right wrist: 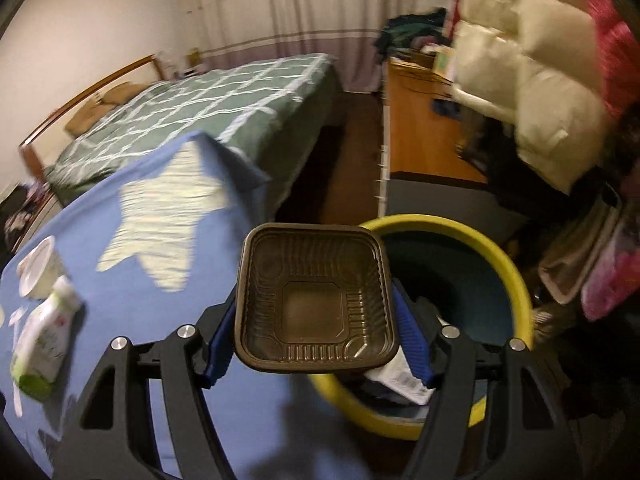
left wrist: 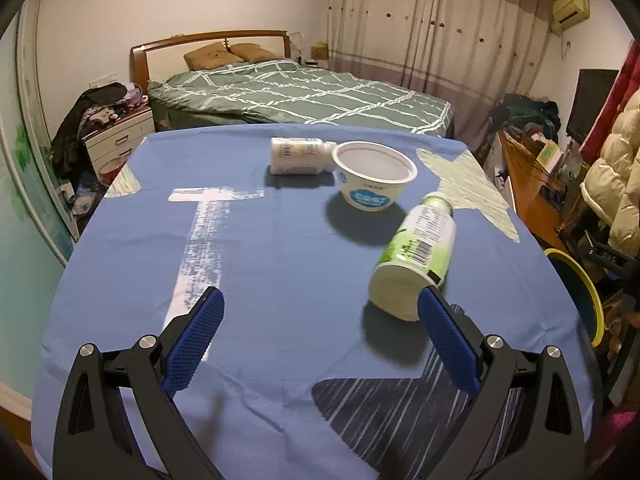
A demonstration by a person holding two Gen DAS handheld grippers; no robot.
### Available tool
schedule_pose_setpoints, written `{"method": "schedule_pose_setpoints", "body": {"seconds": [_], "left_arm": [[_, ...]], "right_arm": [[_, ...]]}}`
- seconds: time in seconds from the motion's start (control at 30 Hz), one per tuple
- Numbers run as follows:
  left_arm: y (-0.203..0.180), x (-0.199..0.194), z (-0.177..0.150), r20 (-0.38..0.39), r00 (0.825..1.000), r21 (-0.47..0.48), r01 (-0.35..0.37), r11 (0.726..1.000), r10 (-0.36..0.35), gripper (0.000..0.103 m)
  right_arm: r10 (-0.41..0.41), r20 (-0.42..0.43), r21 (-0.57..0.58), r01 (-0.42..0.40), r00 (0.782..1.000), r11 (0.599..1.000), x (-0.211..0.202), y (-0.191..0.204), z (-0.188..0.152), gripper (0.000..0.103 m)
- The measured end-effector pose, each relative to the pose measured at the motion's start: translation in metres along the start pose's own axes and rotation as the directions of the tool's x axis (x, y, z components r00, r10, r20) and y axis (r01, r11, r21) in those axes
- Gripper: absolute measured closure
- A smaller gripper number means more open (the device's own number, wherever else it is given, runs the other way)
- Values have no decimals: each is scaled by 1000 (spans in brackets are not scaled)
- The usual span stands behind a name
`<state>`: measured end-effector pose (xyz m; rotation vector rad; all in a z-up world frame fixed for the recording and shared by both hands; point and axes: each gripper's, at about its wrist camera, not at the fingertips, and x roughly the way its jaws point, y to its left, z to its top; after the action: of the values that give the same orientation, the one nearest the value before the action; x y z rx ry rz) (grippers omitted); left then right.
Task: Collect trash
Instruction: 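Drop the brown tray into the yellow bin with the right gripper, then grasp the white-green plastic bottle with the left gripper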
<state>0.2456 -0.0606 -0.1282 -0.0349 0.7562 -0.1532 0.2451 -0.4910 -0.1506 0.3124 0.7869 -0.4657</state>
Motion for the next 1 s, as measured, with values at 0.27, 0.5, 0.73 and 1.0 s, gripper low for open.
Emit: {"method": "schedule_pose_setpoints", "body": {"seconds": [0.27, 0.5, 0.73, 1.0], "left_arm": [[-20, 11, 4, -31, 999, 31, 26, 999, -25, 7], [-41, 26, 8, -67, 997, 66, 50, 997, -46, 7], [-53, 45, 24, -85, 995, 92, 61, 994, -53, 7], [-58, 75, 40, -135, 988, 103, 89, 991, -75, 7]], "right_arm": [[-65, -27, 93, 68, 998, 993, 12, -50, 0, 32], [-22, -15, 111, 24, 1000, 993, 13, -56, -8, 30], [32, 10, 68, -32, 999, 997, 10, -37, -17, 30], [29, 3, 60, -29, 1000, 998, 9, -30, -16, 30]]}}
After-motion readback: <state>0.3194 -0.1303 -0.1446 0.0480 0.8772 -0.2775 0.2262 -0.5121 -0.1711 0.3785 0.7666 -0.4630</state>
